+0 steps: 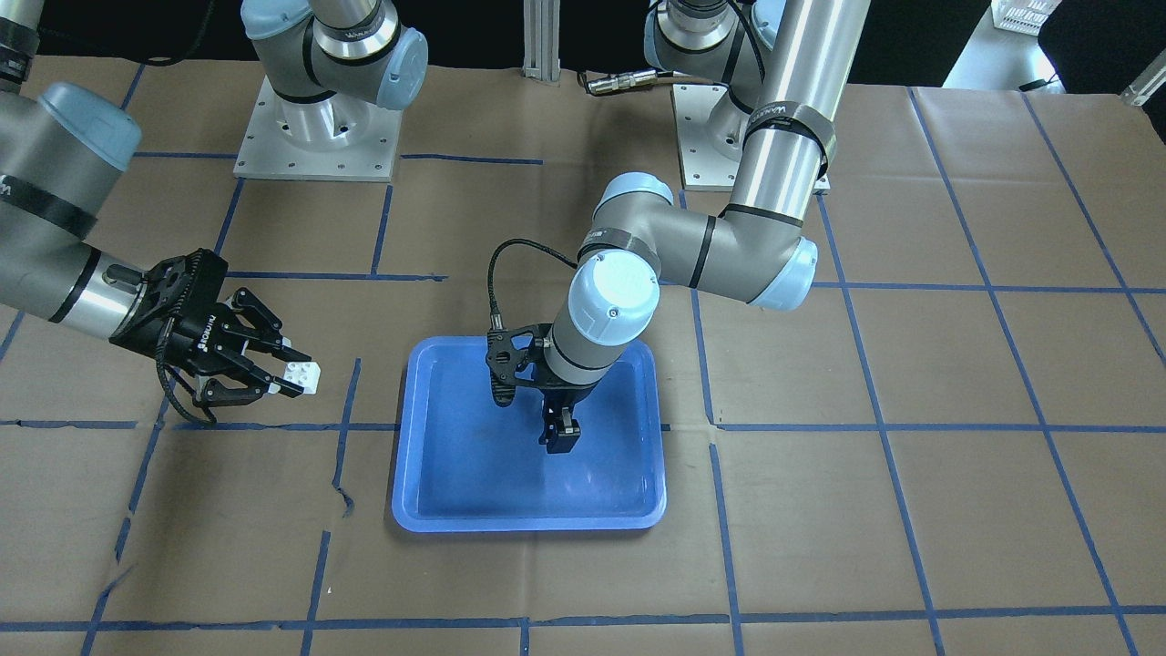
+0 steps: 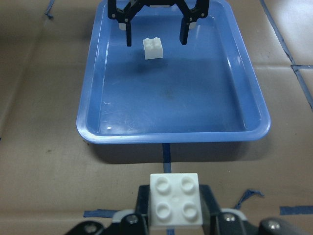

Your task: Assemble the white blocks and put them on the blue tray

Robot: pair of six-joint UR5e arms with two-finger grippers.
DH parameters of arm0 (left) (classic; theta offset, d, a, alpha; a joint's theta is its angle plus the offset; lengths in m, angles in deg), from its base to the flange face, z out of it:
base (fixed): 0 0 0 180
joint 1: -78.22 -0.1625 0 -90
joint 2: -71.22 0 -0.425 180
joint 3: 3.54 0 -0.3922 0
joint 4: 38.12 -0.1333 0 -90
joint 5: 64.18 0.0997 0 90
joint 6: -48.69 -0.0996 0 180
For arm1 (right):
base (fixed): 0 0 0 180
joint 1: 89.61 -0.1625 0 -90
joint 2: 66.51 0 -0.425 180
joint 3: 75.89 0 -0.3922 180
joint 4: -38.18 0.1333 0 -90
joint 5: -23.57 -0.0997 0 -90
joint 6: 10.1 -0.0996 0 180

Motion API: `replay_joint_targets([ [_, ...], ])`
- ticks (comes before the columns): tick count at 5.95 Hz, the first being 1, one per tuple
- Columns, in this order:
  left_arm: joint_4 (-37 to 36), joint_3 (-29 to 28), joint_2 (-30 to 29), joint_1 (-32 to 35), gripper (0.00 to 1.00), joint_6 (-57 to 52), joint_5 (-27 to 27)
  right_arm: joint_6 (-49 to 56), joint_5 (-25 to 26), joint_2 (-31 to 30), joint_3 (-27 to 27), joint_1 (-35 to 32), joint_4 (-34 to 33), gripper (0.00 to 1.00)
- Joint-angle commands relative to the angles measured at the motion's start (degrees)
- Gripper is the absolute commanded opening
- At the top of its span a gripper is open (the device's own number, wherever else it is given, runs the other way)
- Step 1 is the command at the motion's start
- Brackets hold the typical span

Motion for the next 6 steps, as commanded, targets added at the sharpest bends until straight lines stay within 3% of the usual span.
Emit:
replay_joint_targets([
  [1,0.47,-0.81,6.78,-1.19,0.99,13.88,0.69,-0.09,-0.18,0.12,-0.02,-0.01,-0.30,0.39],
  [2,3.87,-1.16,11.09,-4.85,0.99,23.39,2.52,-0.61,-0.18,0.38,-0.11,-0.27,-0.39,0.39],
  [4,21.92,-7.63,17.44,-13.56,0.99,28.13,4.47,-6.56,-4.03,0.47,-0.28,-4.46,-3.70,0.38],
  [5,24.45,-7.58,19.64,-14.37,0.99,31.62,4.91,-9.72,-4.14,2.56,-0.72,-10.41,-10.43,0.38],
  [6,26.04,-7.49,21.84,-14.73,0.99,43.05,5.35,-18.37,-4.14,6.58,-0.98,-15.43,-20.85,0.38],
])
